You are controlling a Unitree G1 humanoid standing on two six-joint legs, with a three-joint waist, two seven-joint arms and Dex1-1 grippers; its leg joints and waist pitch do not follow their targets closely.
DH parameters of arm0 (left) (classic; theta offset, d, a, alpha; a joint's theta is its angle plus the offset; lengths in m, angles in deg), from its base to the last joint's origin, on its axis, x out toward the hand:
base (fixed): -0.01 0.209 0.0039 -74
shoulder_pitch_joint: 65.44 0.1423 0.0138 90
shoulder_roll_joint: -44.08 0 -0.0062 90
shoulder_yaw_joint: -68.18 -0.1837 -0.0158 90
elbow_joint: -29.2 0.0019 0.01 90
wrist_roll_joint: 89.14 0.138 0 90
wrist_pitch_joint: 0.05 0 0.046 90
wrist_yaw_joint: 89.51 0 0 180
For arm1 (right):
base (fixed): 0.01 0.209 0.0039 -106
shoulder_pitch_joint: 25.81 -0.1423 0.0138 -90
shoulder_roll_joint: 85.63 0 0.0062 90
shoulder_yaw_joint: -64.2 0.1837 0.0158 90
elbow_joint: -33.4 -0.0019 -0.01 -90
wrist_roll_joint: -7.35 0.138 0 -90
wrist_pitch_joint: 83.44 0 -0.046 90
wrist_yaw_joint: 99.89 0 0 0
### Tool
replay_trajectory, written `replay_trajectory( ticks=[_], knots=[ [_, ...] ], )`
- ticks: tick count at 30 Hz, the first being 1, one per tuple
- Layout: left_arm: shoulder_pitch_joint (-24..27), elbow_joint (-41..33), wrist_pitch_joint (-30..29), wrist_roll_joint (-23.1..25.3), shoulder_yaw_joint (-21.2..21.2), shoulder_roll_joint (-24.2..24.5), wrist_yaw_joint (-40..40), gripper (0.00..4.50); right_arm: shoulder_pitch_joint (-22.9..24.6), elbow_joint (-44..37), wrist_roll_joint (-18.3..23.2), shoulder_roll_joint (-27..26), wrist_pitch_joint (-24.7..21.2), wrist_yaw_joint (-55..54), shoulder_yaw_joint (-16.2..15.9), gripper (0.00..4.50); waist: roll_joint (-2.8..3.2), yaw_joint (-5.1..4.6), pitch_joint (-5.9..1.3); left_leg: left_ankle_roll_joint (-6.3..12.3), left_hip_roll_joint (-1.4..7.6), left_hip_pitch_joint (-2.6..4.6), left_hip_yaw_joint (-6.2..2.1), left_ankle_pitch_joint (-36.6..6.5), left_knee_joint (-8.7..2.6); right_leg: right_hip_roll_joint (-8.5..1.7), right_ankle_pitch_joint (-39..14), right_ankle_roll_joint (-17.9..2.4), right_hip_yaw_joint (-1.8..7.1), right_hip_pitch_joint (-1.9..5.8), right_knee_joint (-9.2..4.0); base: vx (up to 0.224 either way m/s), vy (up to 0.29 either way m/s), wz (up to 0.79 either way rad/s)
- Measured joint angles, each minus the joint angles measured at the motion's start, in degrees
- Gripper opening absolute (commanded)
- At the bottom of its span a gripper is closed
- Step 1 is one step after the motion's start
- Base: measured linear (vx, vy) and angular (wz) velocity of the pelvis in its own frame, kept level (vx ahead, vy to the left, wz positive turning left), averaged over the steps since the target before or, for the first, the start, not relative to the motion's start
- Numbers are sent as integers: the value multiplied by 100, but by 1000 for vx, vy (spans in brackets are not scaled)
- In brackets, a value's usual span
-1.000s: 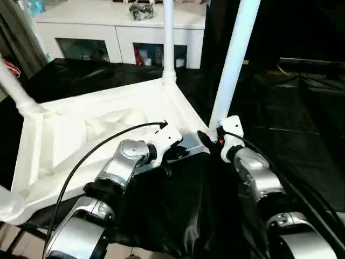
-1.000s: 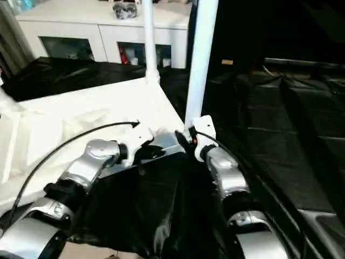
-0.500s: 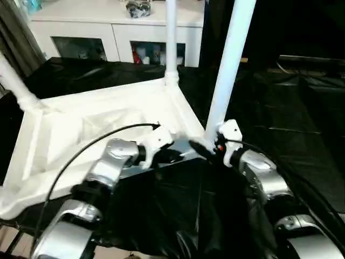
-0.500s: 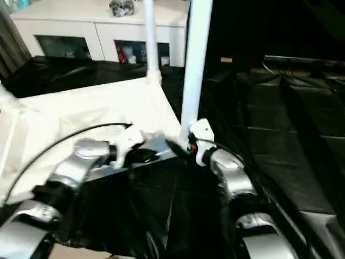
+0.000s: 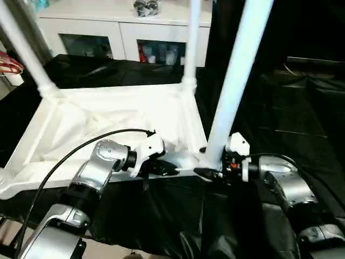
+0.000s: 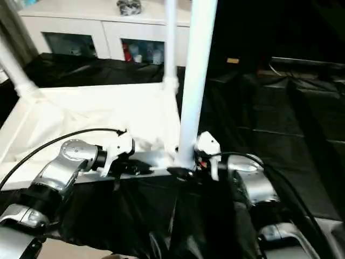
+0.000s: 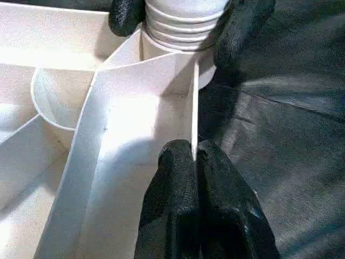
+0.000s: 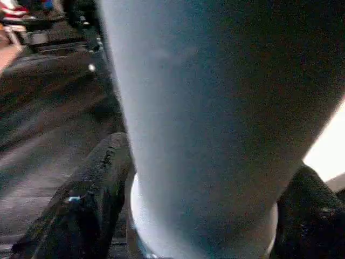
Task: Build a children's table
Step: Rotate leg to tighten
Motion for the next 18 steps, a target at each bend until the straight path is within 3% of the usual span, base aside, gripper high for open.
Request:
replay_trajectory(
  ticks=[3,9,11,14,18],
  knots=[
    [26,-35,-22,-15,-3,22,70,0,59,-89,20,-1,-53,33,0,288,-1,5,0,-4,0,0,0,-2,2,0,0,0,0,1,0,0,0,0],
    [32,-17,-22,19,32,1,-234,0,22,86,-106,-236,74,-553,121,274,-9,-32,-3,-14,0,13,-1,-7,5,0,1,-1,2,5,8,0,0,0],
    [24,60,-13,84,95,-107,-547,0,-42,287,-192,-400,143,-1113,215,273,-13,-70,-4,-16,0,31,0,-7,4,0,3,-3,3,19,9,0,0,0],
    [-256,508,-25,293,201,-458,-1405,0,-428,849,-479,-845,180,-2777,383,272,-15,-147,-2,-19,-5,39,-1,-6,-2,-2,-5,16,4,21,5,0,0,0],
    [-387,695,-81,403,209,-715,-1985,0,-601,1121,-550,-1155,76,-3853,566,272,-11,-148,-5,-19,-6,40,-3,-6,-7,-3,-4,20,5,26,7,0,0,0]
  ],
)
